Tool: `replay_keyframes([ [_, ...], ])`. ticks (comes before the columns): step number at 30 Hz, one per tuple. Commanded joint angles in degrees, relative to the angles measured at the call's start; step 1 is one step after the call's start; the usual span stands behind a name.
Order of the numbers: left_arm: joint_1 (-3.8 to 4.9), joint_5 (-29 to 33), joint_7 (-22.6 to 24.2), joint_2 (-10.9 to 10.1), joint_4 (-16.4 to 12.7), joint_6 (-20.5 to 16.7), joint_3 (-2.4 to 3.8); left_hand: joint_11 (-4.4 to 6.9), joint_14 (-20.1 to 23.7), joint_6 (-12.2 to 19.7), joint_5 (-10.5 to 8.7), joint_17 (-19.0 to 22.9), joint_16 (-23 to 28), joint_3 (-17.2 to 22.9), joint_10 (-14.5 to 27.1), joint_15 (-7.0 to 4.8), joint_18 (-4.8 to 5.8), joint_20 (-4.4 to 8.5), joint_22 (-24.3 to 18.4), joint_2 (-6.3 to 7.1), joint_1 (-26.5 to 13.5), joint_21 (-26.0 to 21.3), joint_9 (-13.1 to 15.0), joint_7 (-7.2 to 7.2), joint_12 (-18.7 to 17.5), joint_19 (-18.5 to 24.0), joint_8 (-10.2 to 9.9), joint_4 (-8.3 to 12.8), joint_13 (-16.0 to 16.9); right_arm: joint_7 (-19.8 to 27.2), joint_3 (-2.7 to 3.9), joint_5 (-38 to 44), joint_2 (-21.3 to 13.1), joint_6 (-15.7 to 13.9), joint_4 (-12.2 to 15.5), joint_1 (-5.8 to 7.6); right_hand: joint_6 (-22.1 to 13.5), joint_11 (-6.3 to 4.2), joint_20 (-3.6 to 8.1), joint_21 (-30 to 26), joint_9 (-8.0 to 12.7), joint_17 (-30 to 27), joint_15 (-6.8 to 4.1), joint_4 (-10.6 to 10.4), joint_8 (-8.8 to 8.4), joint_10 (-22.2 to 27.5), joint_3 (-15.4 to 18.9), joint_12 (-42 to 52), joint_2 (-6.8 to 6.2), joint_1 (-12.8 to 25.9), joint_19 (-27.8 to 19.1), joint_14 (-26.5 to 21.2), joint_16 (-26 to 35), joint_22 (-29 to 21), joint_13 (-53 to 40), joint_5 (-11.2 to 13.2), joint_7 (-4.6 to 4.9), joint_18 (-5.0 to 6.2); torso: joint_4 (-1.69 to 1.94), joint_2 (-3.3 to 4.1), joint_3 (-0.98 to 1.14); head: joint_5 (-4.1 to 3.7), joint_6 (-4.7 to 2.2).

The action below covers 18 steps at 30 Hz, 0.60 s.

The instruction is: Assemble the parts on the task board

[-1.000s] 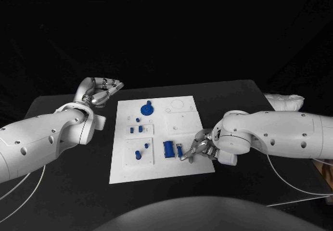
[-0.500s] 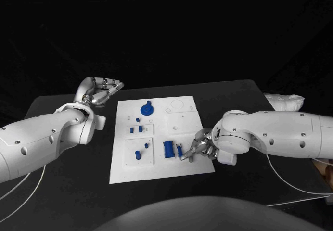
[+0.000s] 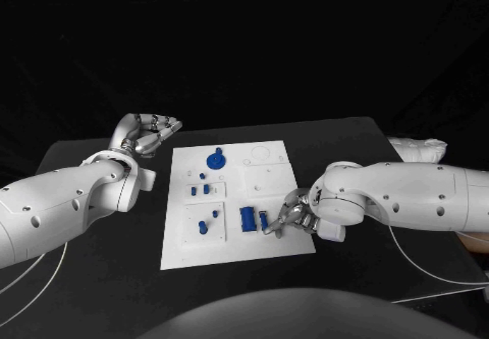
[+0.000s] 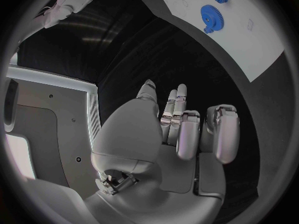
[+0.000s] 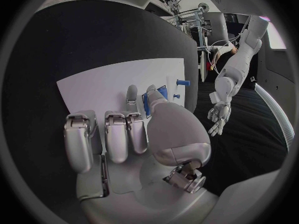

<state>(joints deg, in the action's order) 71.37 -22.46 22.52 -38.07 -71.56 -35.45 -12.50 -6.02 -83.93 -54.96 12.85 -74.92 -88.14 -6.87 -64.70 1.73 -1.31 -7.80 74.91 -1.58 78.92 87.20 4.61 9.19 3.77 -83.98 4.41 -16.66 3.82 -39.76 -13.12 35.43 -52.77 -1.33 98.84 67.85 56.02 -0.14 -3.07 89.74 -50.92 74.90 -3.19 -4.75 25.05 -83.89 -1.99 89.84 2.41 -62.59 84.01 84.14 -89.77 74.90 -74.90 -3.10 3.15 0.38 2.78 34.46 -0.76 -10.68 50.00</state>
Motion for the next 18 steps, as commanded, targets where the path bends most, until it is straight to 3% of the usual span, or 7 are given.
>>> replay_keyframes([
  [1, 0.03, -0.20, 0.36, 0.10, -0.12, 0.74, 0.04, 0.27, -4.80, -0.42, 0.21, -12.27, 0.08, -0.24, -0.23, 0.16, 0.48, -0.24, 14.01, -0.39, 0.07, -0.38, 0.09, -0.16, 0.11, -3.53, 0.28, -0.04, 0.06, -0.60, -0.02, 0.46, 0.16, -0.05, -0.10, -0.05, 0.06, -0.48, 0.24, 0.26, -0.08, 15.10, -0.38, 0.05, 0.39, -6.11, -0.33, 0.16, 0.64, -0.01, 5.99, 5.86, -0.23, 15.10, -15.10, 0.07, -0.28, -0.38, 0.02, 0.02, 0.01, 0.04, 0.00],
  [18, 0.03, -0.20, 0.33, 0.03, -0.16, 0.71, 0.04, 0.27, -4.80, -0.42, 0.21, -12.27, 0.08, -0.24, -0.23, 0.16, 0.48, -0.24, 14.01, -0.39, 0.07, -0.38, 0.09, -0.16, 0.11, -3.53, 0.28, -0.04, 0.06, -0.48, -0.02, 0.50, 0.34, -0.77, -0.51, -0.05, 0.07, -0.58, 0.32, 0.26, -0.39, 15.10, -0.46, 0.20, 0.44, -6.11, -0.51, 0.16, 1.05, -0.46, 5.99, 5.86, -0.23, 15.10, -15.10, 0.10, -0.39, -0.38, 0.00, -0.06, -0.01, 0.06, 0.00],
])
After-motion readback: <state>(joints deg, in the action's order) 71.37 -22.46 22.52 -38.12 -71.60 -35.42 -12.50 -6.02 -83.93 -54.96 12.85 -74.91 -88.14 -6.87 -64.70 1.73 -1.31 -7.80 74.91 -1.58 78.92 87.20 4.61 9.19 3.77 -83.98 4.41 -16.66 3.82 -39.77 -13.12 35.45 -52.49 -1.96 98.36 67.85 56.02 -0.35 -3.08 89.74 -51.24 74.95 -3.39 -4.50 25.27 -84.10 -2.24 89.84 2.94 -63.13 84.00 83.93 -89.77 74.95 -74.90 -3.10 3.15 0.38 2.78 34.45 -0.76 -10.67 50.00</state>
